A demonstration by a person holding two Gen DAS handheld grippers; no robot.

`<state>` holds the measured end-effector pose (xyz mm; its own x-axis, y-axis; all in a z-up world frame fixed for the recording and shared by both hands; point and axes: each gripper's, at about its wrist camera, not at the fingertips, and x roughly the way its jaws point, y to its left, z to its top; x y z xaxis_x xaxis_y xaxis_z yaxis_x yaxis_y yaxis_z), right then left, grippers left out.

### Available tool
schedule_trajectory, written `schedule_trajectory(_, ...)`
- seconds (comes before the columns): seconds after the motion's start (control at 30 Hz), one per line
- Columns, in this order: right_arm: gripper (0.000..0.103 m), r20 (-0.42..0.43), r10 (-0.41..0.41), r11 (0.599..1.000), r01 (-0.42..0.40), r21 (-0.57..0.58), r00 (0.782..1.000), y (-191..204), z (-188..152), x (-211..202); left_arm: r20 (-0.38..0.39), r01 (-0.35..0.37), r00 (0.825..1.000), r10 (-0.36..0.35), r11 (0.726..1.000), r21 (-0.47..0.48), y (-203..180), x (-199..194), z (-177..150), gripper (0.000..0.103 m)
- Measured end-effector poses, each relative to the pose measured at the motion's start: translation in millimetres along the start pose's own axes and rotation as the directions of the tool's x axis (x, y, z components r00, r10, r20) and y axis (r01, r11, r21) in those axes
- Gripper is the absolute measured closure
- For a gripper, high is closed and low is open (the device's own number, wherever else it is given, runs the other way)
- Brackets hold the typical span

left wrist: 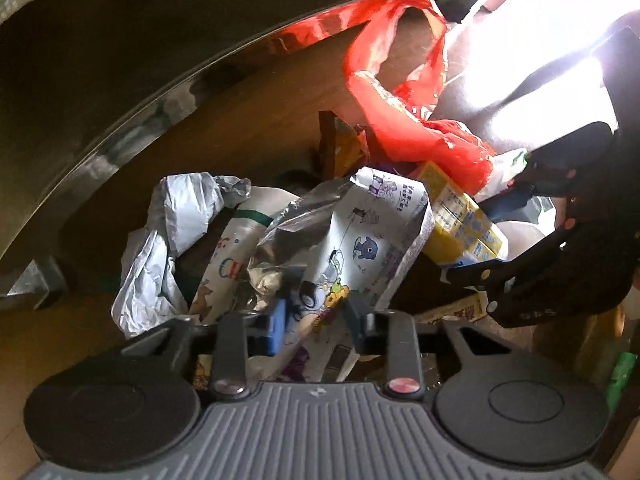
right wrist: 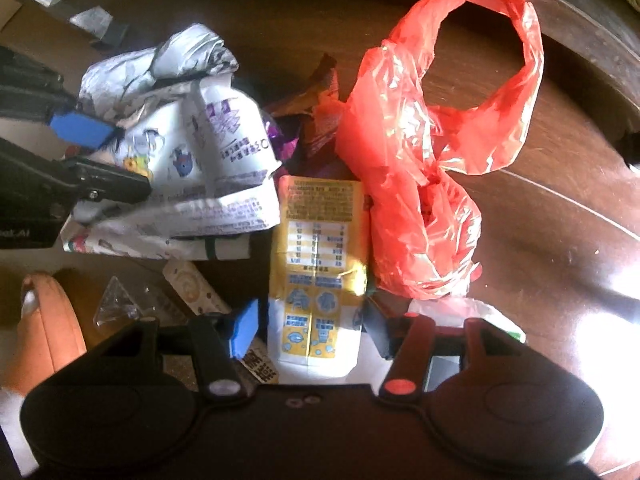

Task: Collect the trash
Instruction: 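Grasp the yellow milk carton with right gripper while left gripper grasps a silver snack wrapper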

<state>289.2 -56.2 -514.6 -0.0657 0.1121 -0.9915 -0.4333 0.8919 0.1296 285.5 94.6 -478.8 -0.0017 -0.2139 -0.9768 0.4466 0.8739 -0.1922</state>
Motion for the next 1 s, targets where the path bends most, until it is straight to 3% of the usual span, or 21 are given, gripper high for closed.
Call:
schedule_trajectory(0.07, 0.052, -0.007, -0.001, 1.0, 0.002, 0.031, 1.0, -1.7, 1.8, -0.3, 0.003, 0.007, 1.0, -0.007, 1.0, -0.024, 3.8, 0.1, 0.0, 0.087)
schedule_trajectory(0.23, 0.053, -0.015, -0.018, 0.998, 0.019, 0.061, 1.0, -1.5, 2.1, -5.3, 0.028, 0.026, 0.999, -0.024, 0.998, -0.063, 8.4, -9.6, -1.0, 0.096)
schedule_trajectory(0.8, 0.053, 0.023, 0.039, 0.994, -0.041, 0.101, 0.999, -4.4, -19.3, -78.3, 0.073, 0.067, 0.996, -0.059, 0.993, -0.102, 0.6, -48.9, 3.3, 0.101)
schedule_trajectory(1.0, 0.053, 0.064, 0.062, 0.988, -0.07, 0.138, 0.996, 0.5, -23.5, -123.5, 0.086, 0.034, 0.996, -0.028, 0.997, -0.066, -5.8, -71.0, 7.8, 0.1)
